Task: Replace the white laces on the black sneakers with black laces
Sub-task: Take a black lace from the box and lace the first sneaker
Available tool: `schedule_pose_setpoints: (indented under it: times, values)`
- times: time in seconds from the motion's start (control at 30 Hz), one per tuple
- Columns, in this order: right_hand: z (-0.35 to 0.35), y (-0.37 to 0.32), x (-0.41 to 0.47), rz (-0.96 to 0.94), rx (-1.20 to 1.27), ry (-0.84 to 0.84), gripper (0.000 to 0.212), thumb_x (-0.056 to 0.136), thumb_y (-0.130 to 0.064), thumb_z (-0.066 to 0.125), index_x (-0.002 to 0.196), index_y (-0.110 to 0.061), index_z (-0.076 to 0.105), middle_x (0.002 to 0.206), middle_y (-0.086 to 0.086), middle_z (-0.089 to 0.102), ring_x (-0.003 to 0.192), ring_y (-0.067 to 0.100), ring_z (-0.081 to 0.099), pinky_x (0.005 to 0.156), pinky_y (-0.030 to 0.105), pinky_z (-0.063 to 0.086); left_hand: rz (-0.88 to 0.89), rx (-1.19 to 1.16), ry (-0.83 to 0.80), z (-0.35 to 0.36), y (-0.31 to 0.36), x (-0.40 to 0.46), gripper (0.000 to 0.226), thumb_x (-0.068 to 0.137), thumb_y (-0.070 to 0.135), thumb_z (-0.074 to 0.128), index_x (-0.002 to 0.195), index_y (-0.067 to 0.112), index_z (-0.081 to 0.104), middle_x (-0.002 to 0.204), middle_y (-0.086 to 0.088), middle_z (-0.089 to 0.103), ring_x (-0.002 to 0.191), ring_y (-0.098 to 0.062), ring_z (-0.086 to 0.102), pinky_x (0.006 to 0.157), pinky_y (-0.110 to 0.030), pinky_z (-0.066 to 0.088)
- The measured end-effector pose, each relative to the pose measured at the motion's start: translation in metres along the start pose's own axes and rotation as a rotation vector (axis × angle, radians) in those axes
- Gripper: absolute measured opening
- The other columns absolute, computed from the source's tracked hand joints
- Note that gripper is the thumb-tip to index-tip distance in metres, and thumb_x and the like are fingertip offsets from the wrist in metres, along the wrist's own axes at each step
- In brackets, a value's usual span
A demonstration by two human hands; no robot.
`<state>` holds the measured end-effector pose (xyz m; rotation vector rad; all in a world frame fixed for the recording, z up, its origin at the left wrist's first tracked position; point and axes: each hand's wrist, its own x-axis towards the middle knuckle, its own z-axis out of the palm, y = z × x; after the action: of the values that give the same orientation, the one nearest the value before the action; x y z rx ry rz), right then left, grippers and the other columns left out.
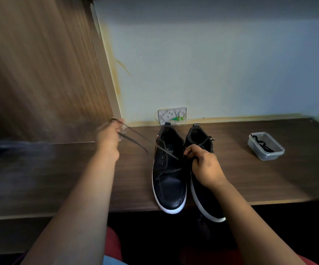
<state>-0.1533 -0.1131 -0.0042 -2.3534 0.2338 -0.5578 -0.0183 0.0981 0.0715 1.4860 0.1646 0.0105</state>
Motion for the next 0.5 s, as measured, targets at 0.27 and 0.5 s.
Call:
schedule_pose_setpoints:
  times: [0.27,0.5]
  values:
    - [0.000,0.000,-0.001,-0.003,-0.002,0.012,0.040,0.075,0.012,0.039,0.092,-0.017,0.062,0.083,-0.002,0.068,0.080,0.011,0.057,0.067,0.001,0.035,-0.017,1.103,-0.058,-0.022,-0.024,0.013,0.042,0.080,0.028,0.059,0.122,0.030,0.059,0.139,-0.010,0.050,0.129,-0.031,0.039,0.103,-0.036,0.037]
    - [-0.002,-0.002,-0.002,-0.025,0.001,0.010,0.039,0.076,0.012,0.041,0.095,-0.015,0.062,0.087,-0.001,0.069,0.081,0.013,0.061,0.066,0.003,0.038,0.825,1.264,-0.615,0.043,-0.050,-0.047,0.032,0.094,0.037,0.055,0.126,0.034,0.058,0.146,0.010,0.038,0.134,-0.019,0.026,0.100,-0.038,0.028]
